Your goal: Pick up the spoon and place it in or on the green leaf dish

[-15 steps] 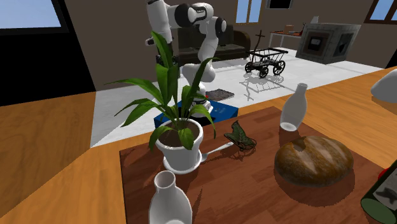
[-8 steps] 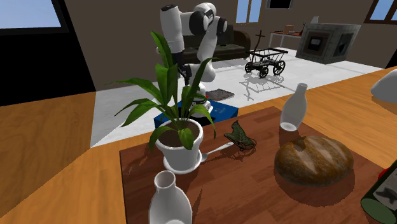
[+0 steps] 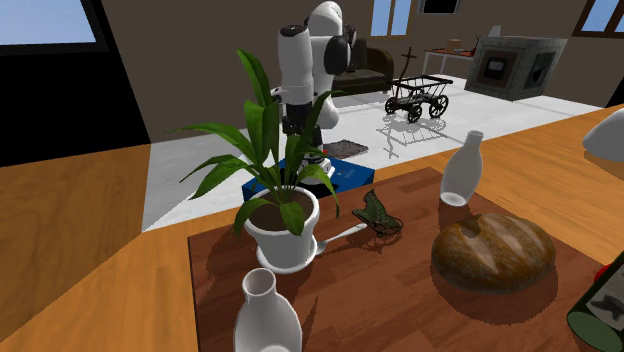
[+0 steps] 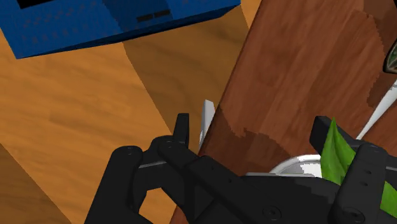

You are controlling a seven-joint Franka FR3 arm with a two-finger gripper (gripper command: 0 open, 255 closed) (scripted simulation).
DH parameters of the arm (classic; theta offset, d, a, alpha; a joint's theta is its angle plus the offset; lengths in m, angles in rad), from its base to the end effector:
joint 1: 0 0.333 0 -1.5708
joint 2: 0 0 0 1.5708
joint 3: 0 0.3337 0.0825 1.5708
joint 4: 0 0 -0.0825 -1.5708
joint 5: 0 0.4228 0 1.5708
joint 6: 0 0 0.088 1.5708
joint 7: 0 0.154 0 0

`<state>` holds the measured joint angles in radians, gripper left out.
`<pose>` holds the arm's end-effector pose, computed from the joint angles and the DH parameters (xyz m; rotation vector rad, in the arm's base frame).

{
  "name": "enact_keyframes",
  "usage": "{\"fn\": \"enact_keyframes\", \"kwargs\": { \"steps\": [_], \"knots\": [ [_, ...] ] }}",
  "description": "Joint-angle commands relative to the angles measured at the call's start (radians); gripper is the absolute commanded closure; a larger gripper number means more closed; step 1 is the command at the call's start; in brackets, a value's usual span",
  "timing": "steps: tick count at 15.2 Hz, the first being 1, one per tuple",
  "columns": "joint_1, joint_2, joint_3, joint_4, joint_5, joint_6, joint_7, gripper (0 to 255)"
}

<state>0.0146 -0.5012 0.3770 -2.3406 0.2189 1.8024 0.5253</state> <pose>0.3855 0.1947 0.4586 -3.1128 0.3745 0.1094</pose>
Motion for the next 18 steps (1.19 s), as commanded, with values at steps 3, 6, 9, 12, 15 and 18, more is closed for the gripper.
{"fn": "enact_keyframes", "kwargs": {
  "steps": [3,6,9,12,15,18],
  "knots": [
    [-0.012,0.136,0.105,0.072,-0.023,0.062,0.16,0],
    [-0.023,0.257,0.179,0.142,-0.069,0.099,0.289,0],
    [-0.027,0.394,0.242,0.226,-0.145,0.125,0.429,0],
    [-0.011,0.547,0.282,0.327,-0.245,0.133,0.576,0],
    [0.036,0.705,0.291,0.444,-0.352,0.119,0.714,0],
    [0.109,0.858,0.269,0.579,-0.444,0.087,0.828,0]
  ]
}}
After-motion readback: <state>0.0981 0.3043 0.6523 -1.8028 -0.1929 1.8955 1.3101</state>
